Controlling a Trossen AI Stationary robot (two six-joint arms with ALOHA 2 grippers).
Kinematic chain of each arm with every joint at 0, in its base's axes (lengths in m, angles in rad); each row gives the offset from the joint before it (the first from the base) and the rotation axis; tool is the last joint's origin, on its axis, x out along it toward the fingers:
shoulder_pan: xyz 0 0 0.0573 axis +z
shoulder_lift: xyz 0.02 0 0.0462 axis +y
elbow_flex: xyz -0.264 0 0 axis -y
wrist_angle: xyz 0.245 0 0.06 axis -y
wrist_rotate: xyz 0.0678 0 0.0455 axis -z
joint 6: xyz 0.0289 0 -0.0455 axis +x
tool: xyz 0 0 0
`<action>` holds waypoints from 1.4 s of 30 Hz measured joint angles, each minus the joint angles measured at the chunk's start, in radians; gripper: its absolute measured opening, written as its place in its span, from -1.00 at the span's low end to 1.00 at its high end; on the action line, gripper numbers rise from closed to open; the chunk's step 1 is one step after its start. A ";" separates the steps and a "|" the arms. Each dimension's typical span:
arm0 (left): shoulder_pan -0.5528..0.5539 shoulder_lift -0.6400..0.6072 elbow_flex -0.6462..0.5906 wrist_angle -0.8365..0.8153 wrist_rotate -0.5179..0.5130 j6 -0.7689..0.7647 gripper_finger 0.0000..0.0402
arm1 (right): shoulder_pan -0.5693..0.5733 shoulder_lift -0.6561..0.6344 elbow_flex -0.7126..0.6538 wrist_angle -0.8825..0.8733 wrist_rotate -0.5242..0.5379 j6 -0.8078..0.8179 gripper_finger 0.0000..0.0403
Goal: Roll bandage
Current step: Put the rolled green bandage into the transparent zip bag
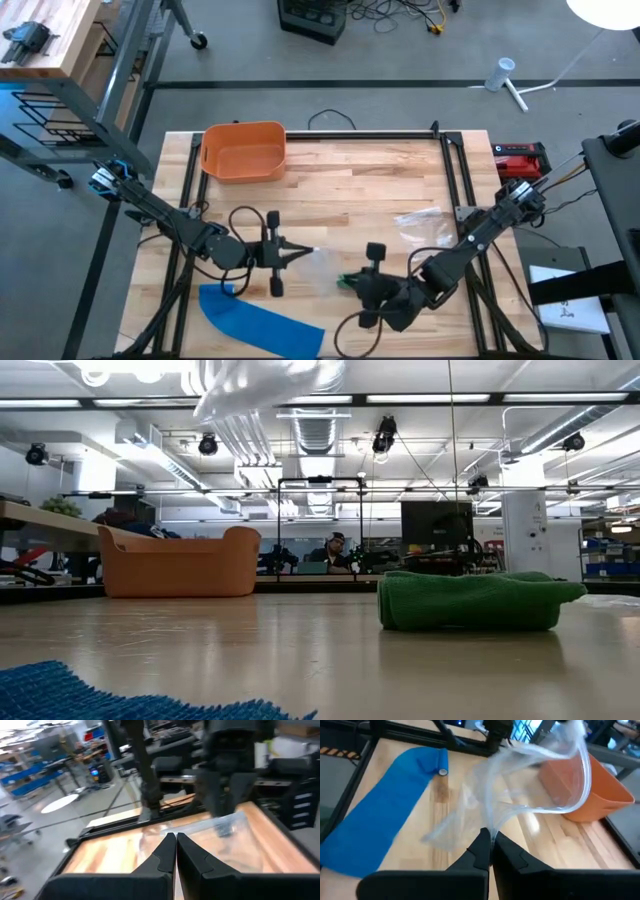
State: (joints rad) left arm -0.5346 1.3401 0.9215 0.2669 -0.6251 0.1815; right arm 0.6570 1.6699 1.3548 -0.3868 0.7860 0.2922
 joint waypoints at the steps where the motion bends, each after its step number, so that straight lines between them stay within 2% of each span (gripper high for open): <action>1: 0.000 0.000 0.000 0.001 0.016 0.000 -1.00 | -0.006 0.000 0.000 0.003 0.000 0.004 -0.99; 13: 0.001 0.011 0.000 0.006 0.139 -0.016 -1.00 | -0.097 0.000 0.041 0.003 0.001 0.098 -0.99; 15: 0.002 0.025 -0.002 -0.001 0.138 -0.010 -1.00 | -0.101 0.000 0.049 0.005 -0.005 0.070 -0.99; 21: 0.025 0.080 -0.002 0.001 0.064 -0.004 -1.00 | -0.098 0.000 0.051 0.009 -0.136 -0.061 -0.99; 29: 0.024 0.126 -0.001 -0.002 0.060 0.061 -0.99 | -0.099 0.000 0.050 -0.121 -0.132 0.004 -0.99; 34: 0.024 0.121 0.000 -0.059 0.072 0.029 -0.88 | -0.099 0.000 0.050 -0.194 -0.132 0.048 -0.99; 42: 0.024 0.115 0.000 -0.126 0.087 -0.007 -0.65 | -0.098 0.000 0.050 -0.192 -0.132 0.045 -0.99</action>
State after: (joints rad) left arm -0.5106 1.4551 0.9218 0.1413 -0.5381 0.1741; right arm 0.5587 1.6699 1.4052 -0.5793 0.6540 0.3376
